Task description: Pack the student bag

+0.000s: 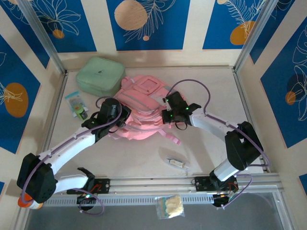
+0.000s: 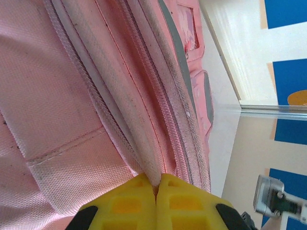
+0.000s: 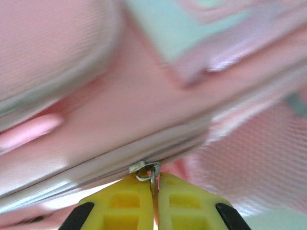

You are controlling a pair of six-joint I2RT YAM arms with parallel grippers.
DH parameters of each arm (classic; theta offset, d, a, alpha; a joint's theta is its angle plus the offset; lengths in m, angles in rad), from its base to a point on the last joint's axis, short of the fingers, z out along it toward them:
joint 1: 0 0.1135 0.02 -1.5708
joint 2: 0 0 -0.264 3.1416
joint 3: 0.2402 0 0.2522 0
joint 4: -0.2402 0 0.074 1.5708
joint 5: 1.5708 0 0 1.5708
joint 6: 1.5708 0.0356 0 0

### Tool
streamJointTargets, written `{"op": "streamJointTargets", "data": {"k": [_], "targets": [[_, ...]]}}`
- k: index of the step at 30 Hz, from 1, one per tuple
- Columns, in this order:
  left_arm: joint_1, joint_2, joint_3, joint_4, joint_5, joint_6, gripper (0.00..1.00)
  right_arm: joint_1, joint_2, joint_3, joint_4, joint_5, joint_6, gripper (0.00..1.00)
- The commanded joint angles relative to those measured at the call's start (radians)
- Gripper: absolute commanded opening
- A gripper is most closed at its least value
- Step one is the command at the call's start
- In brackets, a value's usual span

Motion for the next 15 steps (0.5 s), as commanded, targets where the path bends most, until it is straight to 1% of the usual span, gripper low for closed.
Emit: {"op": "streamJointTargets", "data": {"k": [1,4,6,9,11,13,15], "targets": [[0.030,-0.064,-0.028,0.077,0.036,0.030,0.00,-0.068,-0.020,0.019,-0.082,0.088,0.078,0.02],[0.050,-0.071,-0.055,0.078,0.070,0.052,0.00,-0.105,-0.028,0.028,-0.115,0.093,0.104,0.00],[0.074,-0.060,-0.069,0.095,0.116,0.065,0.00,-0.097,-0.059,0.018,-0.136,0.133,0.122,0.00],[0.111,-0.046,-0.088,0.129,0.167,0.083,0.00,-0.089,-0.101,-0.014,-0.184,0.161,0.166,0.00],[0.144,-0.025,-0.076,0.125,0.208,0.128,0.00,-0.086,-0.123,-0.043,-0.196,0.143,0.189,0.00],[0.163,-0.006,-0.063,0.088,0.223,0.162,0.00,-0.055,-0.141,-0.096,-0.137,0.069,0.183,0.00],[0.170,-0.002,-0.088,0.129,0.216,0.185,0.00,0.018,-0.126,-0.121,-0.105,0.067,0.193,0.00]]}}
